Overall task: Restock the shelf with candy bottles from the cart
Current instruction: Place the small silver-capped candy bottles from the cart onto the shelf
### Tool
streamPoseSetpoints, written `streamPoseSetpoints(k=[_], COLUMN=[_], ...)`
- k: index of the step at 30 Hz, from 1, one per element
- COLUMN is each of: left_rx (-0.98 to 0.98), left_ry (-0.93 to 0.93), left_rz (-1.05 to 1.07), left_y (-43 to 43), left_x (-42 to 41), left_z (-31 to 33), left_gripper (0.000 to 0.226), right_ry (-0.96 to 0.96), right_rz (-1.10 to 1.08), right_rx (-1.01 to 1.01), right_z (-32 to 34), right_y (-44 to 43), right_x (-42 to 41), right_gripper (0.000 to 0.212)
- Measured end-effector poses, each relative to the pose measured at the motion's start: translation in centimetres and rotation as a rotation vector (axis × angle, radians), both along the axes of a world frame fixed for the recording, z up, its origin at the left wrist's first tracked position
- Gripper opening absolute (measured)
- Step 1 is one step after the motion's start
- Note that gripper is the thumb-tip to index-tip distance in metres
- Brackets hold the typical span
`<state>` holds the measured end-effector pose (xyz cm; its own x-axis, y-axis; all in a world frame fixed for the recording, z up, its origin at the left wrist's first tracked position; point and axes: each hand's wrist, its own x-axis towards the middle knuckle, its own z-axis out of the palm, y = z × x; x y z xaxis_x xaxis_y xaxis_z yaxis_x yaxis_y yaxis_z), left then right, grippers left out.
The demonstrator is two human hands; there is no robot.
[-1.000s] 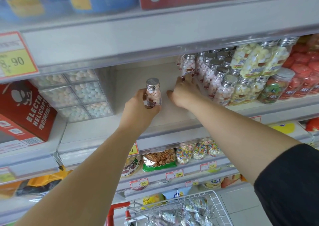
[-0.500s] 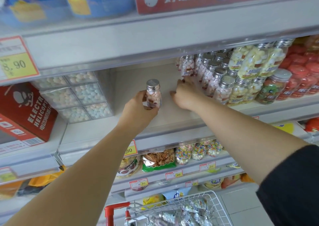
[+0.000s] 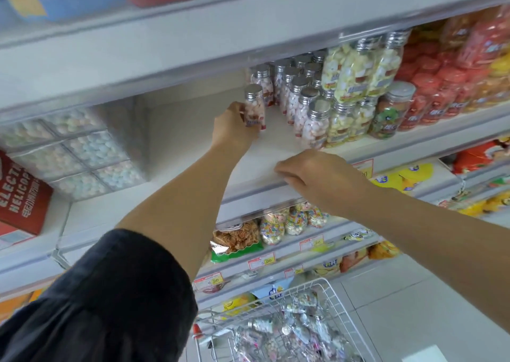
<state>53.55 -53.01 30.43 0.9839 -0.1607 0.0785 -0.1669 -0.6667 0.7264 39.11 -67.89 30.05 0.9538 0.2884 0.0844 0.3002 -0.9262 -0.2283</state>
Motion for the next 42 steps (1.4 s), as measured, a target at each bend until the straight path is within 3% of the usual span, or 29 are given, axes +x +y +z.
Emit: streamPoseSetpoints(k=[23,30,34,38,42], left_rx=[-0.022,0.022,0.016,-0.06,-0.173], left_ry=[-0.03,-0.008,-0.021,-0.176,-0.183], left_rz=[0.106,0.046,0.002,-0.049,-0.189], left_y=[-3.8,-3.5,-1.5,1.8,4.7], left_x=[2.7,2.0,-1.5,-9.3,-17.5], left_z=[-0.9,-0.3,0.5,1.3,-0.6], left_gripper=[0.043,0.057,0.061,0.039,0.023], right_ry=[-0.07,-0.098,-0.14,-0.398,-0.368], right_rz=[-0.004,0.009,0.034,0.073,0.1], right_rx=[0.015,0.011,0.01,0.104,0.226], right_z=[-1.0,-1.5,-1.7,-2.8,-6.2], right_y=[0.1,-0.1,-0.2,-0.3,-1.0], right_x=[0.3,0.4,0.2,-3.1,-7.9], right_gripper=[0.025,0.023,0.021,0.039,0.025])
